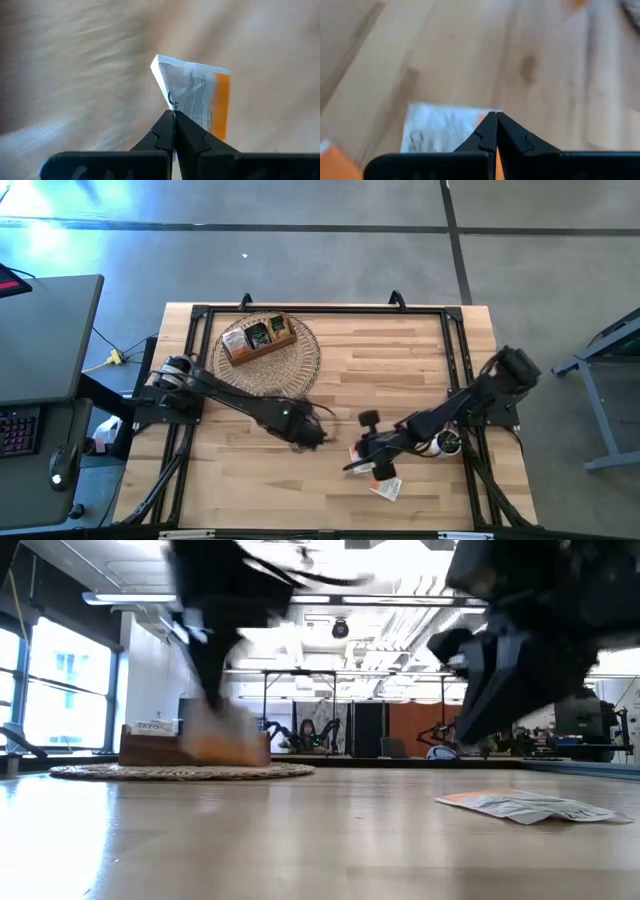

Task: Pick & Place Tea
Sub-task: Put the orange tea bag into the left section of the wooden organizer

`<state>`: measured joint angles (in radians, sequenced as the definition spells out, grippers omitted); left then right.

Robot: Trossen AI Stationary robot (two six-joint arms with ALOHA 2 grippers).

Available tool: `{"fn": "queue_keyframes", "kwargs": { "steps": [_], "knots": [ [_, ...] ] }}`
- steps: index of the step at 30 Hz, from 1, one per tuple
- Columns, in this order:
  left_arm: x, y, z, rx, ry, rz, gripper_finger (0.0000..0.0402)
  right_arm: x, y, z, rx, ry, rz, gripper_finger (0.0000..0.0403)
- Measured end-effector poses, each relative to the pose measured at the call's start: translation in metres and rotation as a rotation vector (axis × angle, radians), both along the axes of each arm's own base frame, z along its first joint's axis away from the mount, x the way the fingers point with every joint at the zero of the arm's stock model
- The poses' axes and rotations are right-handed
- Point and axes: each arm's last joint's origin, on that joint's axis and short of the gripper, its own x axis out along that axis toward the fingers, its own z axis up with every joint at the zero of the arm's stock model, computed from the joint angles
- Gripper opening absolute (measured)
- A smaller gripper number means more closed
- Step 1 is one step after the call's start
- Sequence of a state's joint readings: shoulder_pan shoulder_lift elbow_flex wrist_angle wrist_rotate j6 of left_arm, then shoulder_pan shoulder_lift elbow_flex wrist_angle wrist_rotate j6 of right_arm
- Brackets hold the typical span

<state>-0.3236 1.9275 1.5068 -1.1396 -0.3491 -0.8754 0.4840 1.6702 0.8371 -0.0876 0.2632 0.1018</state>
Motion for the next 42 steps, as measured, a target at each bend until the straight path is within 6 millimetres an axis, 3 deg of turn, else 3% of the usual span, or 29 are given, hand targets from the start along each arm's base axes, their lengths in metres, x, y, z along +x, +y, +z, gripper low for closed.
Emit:
{"fn": "queue_keyframes", "kwargs": {
  "steps": [4, 8, 11, 19, 26, 34, 42],
  "knots": [
    [-0.031, 0.009, 0.037, 0.256, 0.079, 0.153, 0.0002, -0.013, -0.008, 0.021, -0.036, 0.012, -0.041, 0.0005],
    [-0.052, 0.027, 0.05, 0.314, 0.027, 0.202, 0.0002, -0.021, -0.012, 0.034, -0.024, 0.014, -0.043, 0.001],
    [-0.071, 0.052, 0.05, 0.34, 0.07, 0.247, 0.0001, -0.023, -0.011, 0.037, 0.004, 0.024, -0.024, 0.001],
    [-0.118, 0.124, 0.021, 0.514, 0.21, 0.449, 0.0001, -0.032, -0.011, 0.024, 0.089, 0.114, 0.038, 0.0002],
    [-0.127, 0.164, 0.004, 0.589, 0.279, 0.449, 0.0001, -0.034, -0.018, 0.016, 0.075, 0.117, 0.015, 0.0013],
    [-0.124, 0.195, -0.016, 0.489, 0.249, 0.449, 0.0001, -0.03, -0.023, 0.016, 0.082, 0.106, -0.004, 0.0005],
    [-0.132, 0.207, -0.017, 0.453, 0.31, 0.498, 0.0002, -0.03, -0.022, 0.016, 0.077, 0.103, 0.006, 0.0005]
  ]
}}
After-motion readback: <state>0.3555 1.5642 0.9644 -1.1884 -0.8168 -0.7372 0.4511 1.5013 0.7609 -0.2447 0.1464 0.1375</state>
